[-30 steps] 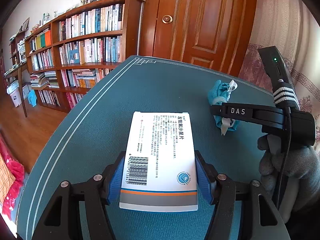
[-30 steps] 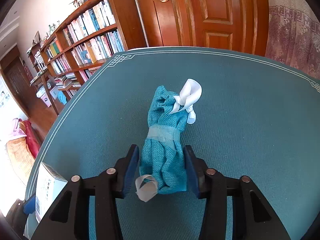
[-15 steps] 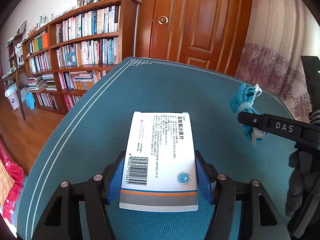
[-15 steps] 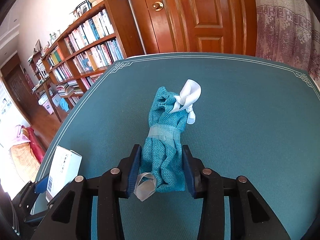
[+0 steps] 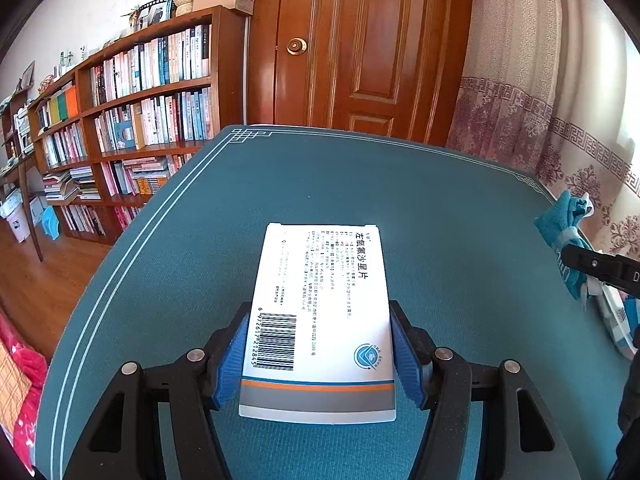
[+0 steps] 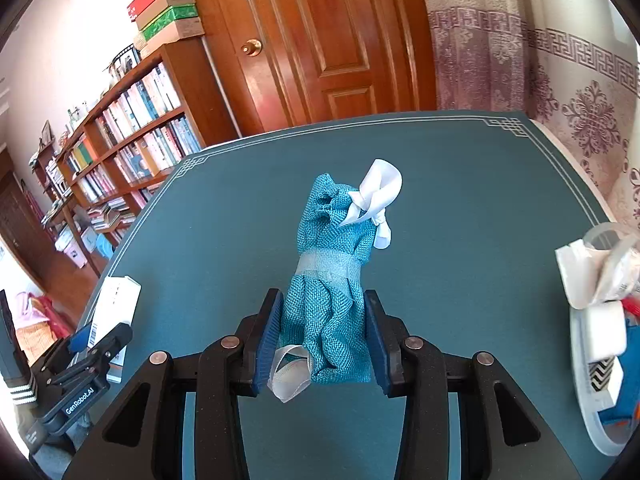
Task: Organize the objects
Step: 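Carry the towel roll to the bowl with the right tool while the left tool carries the box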
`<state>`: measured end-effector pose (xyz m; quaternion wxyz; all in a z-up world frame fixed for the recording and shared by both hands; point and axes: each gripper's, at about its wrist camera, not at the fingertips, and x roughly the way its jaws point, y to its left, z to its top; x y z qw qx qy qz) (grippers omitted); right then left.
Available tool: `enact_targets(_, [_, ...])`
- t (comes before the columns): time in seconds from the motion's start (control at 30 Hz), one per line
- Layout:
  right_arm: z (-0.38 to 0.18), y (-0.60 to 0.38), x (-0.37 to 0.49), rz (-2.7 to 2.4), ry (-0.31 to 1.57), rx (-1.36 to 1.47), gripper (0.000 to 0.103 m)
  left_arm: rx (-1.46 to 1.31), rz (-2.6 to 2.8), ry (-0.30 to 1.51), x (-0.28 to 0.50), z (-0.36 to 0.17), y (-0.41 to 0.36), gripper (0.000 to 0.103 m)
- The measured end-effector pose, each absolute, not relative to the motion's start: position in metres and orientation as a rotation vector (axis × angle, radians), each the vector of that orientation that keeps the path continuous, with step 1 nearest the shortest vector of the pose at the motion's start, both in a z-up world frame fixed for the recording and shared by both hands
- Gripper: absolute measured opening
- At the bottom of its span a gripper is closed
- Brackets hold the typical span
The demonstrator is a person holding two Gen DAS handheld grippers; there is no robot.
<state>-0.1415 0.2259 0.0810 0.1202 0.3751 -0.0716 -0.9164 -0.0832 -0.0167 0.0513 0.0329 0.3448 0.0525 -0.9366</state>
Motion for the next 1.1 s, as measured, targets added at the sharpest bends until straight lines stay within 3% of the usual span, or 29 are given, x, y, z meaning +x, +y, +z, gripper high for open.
enact_targets(0.6, [0.114, 0.376, -0.079, -2.962, -0.36, 1.025, 0.042, 1.08, -3.019, 0.038, -0.073, 0.072, 0.053, 0.066])
enact_targets(1.1, [0.104, 0.45, -0.061, -3.066, -0.485, 1.036, 0.042, 1.117, -3.114, -0.06, -0.069, 0.082, 0.108, 0.066])
